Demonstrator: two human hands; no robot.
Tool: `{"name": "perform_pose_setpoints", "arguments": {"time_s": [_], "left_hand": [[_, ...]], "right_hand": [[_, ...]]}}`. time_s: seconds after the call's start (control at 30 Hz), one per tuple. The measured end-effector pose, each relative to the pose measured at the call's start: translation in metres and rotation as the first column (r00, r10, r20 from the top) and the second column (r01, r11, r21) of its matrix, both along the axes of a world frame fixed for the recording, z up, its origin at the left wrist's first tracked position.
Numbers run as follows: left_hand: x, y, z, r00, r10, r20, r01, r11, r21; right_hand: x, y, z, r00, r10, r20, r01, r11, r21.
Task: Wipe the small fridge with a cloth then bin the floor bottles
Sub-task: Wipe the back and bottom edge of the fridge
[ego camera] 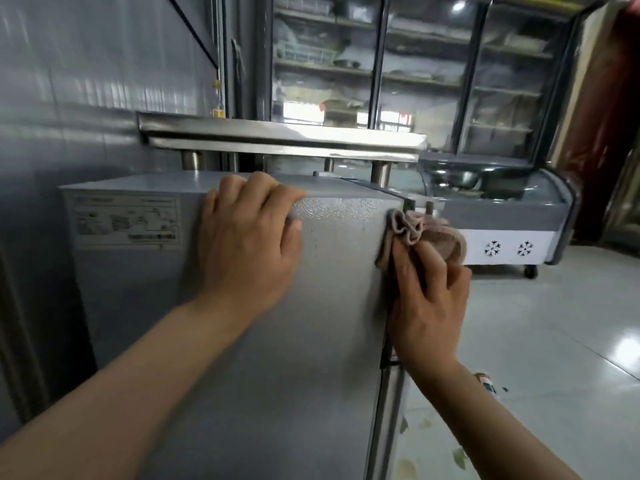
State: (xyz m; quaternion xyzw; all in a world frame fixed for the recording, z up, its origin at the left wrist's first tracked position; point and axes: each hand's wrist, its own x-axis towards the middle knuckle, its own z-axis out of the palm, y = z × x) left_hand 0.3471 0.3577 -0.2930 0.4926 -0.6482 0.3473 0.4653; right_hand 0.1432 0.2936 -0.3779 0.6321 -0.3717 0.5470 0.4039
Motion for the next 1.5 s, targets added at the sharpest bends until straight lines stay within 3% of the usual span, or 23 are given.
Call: {"name": "perform_pose_setpoints", "arguments": {"time_s": [0.07,0.17,0.23,0.33,0.47,0.6,0.73,0.8,0.9,1.0,1.1,1.27,1.4,1.5], "left_hand": [[0.005,0.003,-0.004,0.999,-0.026,0.032,0.025,1.000,0.019],[0.021,0.008,-0.015,0.990,-0.027,0.136,0.017,0.997,0.074],[0.039,0.012,-0.018,0.991,0.030,0.132,-0.042,0.995,0.085],[0.062,0.017,-0.016,0.989,0.139,0.043,-0.143,0.984,0.104],[0.066,0.014,-0.018,0.987,0.162,0.021,-0.162,0.985,0.050],[0.061,0.008,-0.021,0.991,0.129,-0.048,-0.130,0.991,-0.026],[0.059,0.008,-0.021,0.991,0.102,-0.082,-0.106,0.993,-0.051],[0.058,0.010,-0.020,0.992,0.092,-0.087,-0.096,0.994,-0.047],[0.061,0.016,-0.016,0.994,0.086,-0.067,-0.087,0.996,-0.017],[0.071,0.020,-0.012,0.996,0.078,0.040,-0.079,0.996,0.031],[0.093,0.027,-0.010,0.985,0.131,0.113,-0.138,0.989,0.054],[0.126,0.039,-0.019,0.970,0.237,0.050,-0.241,0.965,0.107],[0.119,0.036,-0.024,0.981,0.193,-0.017,-0.190,0.976,0.104],[0.119,0.034,-0.025,0.981,0.188,-0.043,-0.184,0.979,0.089]], "right_hand": [[-0.001,0.006,-0.032,0.999,-0.030,-0.030,0.032,0.999,0.043],[-0.001,0.020,-0.076,0.995,-0.027,-0.092,0.049,0.967,0.250],[0.001,0.027,-0.072,0.995,0.098,-0.013,-0.089,0.943,0.322],[0.019,0.021,-0.019,0.959,0.254,0.124,-0.276,0.938,0.210],[0.046,0.003,0.053,0.980,0.174,0.095,-0.178,0.983,0.044],[0.056,-0.006,0.039,0.976,0.171,0.134,-0.163,0.984,-0.067],[0.041,0.003,-0.046,0.966,0.102,-0.236,-0.092,0.994,0.054],[0.030,0.010,-0.055,0.939,0.079,-0.335,-0.057,0.995,0.077],[0.037,0.013,-0.013,0.928,0.067,-0.367,-0.064,0.998,0.019],[0.068,0.006,0.041,0.969,0.125,-0.215,-0.129,0.992,-0.009],[0.095,0.006,0.038,0.981,0.130,-0.146,-0.135,0.990,-0.028],[0.097,0.019,-0.048,0.844,0.148,-0.515,-0.141,0.989,0.054],[0.108,0.024,-0.023,0.874,0.155,-0.460,-0.156,0.987,0.037],[0.131,0.019,0.033,0.959,0.167,-0.229,-0.182,0.982,-0.044]]}}
